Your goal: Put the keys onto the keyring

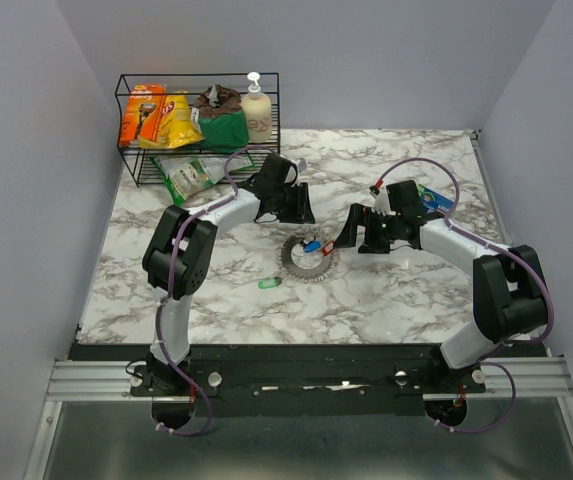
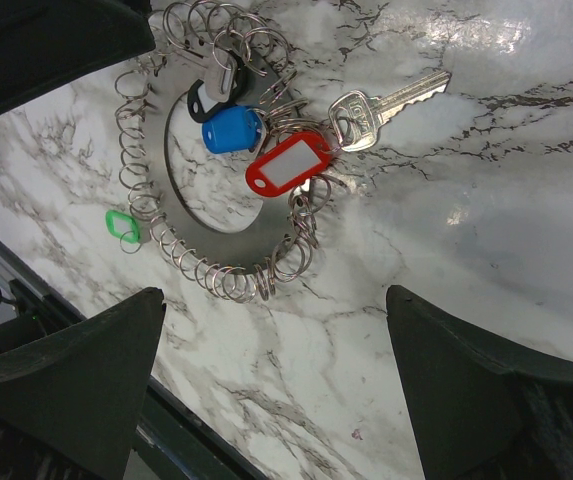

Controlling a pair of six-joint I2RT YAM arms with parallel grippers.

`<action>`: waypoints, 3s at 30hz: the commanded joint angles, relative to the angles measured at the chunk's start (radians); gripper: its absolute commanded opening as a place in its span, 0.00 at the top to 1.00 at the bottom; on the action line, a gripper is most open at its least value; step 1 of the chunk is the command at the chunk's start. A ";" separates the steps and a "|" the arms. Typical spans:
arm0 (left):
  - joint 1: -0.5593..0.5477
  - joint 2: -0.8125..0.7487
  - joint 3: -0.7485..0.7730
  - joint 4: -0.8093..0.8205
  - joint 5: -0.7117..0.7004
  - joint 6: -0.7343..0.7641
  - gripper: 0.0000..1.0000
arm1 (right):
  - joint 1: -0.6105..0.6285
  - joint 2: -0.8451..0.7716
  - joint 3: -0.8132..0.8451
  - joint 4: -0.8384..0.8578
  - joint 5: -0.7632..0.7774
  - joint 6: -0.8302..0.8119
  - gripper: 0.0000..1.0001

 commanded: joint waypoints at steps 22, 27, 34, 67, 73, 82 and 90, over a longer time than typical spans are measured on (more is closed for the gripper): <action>-0.007 0.059 0.044 -0.056 -0.099 0.052 0.68 | -0.003 0.016 -0.024 0.018 -0.012 -0.002 0.00; -0.007 0.067 0.042 -0.050 -0.099 0.053 0.72 | -0.001 0.013 -0.024 0.018 -0.013 -0.002 0.00; -0.007 0.074 0.039 -0.036 -0.083 0.047 0.74 | -0.003 0.015 -0.026 0.018 -0.013 -0.004 0.00; -0.009 0.116 0.068 -0.024 -0.034 0.049 0.90 | -0.003 0.009 -0.013 0.012 -0.012 -0.008 0.00; -0.009 0.085 0.072 -0.026 -0.034 0.060 1.00 | -0.001 -0.010 -0.012 0.003 -0.001 -0.013 0.00; -0.009 0.010 0.075 -0.027 0.015 0.099 1.00 | -0.003 -0.070 0.011 -0.023 0.014 -0.021 0.00; -0.009 -0.094 0.073 -0.045 0.075 0.158 1.00 | -0.003 -0.166 0.089 -0.085 0.022 -0.064 0.00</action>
